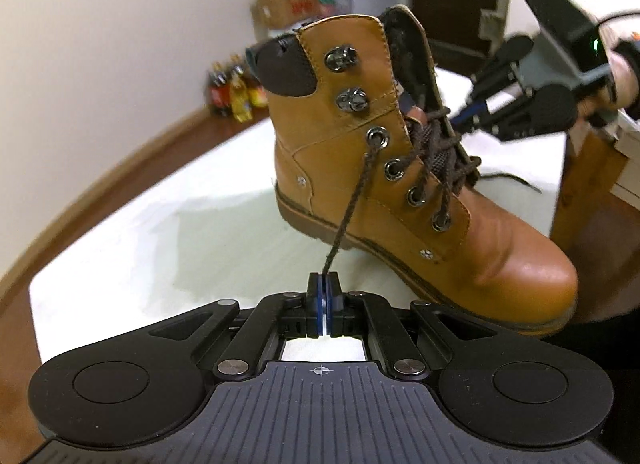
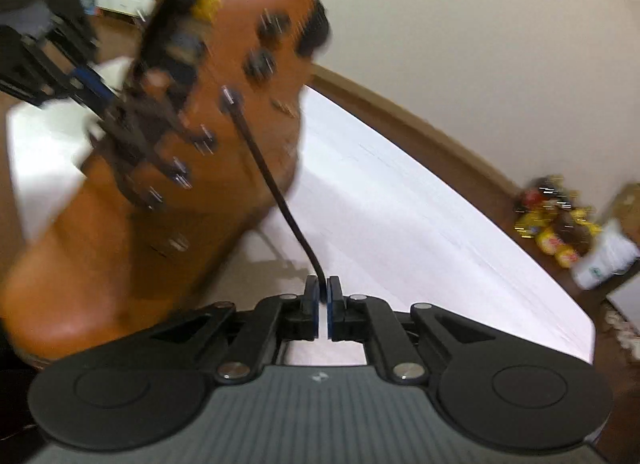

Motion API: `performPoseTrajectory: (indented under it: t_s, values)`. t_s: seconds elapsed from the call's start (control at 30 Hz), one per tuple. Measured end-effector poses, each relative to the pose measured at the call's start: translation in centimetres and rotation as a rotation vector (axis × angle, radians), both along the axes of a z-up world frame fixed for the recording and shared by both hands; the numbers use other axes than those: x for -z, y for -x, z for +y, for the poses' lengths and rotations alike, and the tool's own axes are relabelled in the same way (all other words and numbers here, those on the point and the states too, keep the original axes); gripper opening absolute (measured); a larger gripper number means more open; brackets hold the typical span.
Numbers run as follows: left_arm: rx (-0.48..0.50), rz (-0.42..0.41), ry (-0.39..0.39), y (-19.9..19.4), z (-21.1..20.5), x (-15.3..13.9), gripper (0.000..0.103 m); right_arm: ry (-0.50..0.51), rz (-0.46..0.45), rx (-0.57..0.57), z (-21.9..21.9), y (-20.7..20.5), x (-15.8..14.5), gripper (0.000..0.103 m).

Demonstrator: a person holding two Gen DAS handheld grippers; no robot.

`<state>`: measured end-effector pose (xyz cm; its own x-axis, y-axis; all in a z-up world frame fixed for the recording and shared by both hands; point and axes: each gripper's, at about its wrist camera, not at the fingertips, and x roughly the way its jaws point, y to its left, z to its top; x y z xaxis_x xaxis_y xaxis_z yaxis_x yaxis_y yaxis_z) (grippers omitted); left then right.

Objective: Lace up shoes with both hands
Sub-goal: 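Stand the boot upright with the right gripper while the left gripper holds the lace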

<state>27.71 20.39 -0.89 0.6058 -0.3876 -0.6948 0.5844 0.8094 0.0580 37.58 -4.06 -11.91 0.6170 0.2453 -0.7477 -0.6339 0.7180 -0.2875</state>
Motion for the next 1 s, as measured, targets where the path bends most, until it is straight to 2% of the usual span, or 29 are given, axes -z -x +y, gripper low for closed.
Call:
performPoseTrajectory:
  t_s: [0.1, 0.17, 0.23, 0.3, 0.37, 0.43, 0.53, 0.63, 0.7, 0.77, 0.83, 1.0]
  values:
    - [-0.042, -0.053, -0.025, 1.1, 0.1, 0.9, 0.003, -0.119, -0.01, 0.087, -0.7, 0.2, 1.0, 0.007]
    - [-0.07, -0.088, -0.043, 1.9, 0.1, 1.6, 0.007, -0.189, -0.027, 0.119, -1.2, 0.2, 1.5, 0.016]
    - [-0.112, -0.133, -0.095, 3.2, 0.3, 2.8, 0.007, -0.234, -0.064, 0.132, -1.9, 0.1, 2.1, 0.016]
    - [-0.154, -0.16, -0.109, 4.4, 0.8, 3.0, 0.007, -0.28, -0.111, 0.147, -2.8, 1.8, 2.8, 0.016]
    - [-0.189, -0.188, -0.075, 6.6, 0.8, 3.0, 0.007, -0.338, -0.153, 0.161, -3.6, 3.7, 3.4, 0.016]
    - [-0.222, -0.182, -0.015, 8.7, 0.3, 2.7, 0.007, -0.416, -0.164, 0.168, -5.4, 5.6, 2.9, 0.016]
    - [-0.244, -0.185, 0.061, 11.4, -1.1, 2.4, 0.007, -0.528, -0.145, 0.163, -6.9, 8.4, 2.5, 0.016]
    - [-0.263, -0.182, 0.094, 13.0, -4.3, 3.3, 0.007, -0.611, -0.122, 0.137, -8.3, 10.4, 0.5, 0.016]
    - [-0.265, -0.201, 0.085, 13.4, -5.8, 3.3, 0.007, -0.618, -0.12, 0.129, -5.8, 12.9, -1.5, 0.016]
    - [-0.271, -0.239, 0.051, 13.5, -7.6, 3.6, 0.007, -0.607, -0.137, 0.11, -4.7, 12.6, -1.7, 0.016]
    - [-0.277, -0.302, 0.024, 12.9, -8.4, 2.5, 0.007, -0.566, -0.184, 0.066, -3.7, 12.4, -1.9, 0.016]
    - [-0.248, -0.372, 0.033, 10.8, -8.9, 0.8, 0.007, -0.447, -0.319, -0.059, -0.8, 12.2, -2.8, 0.016]
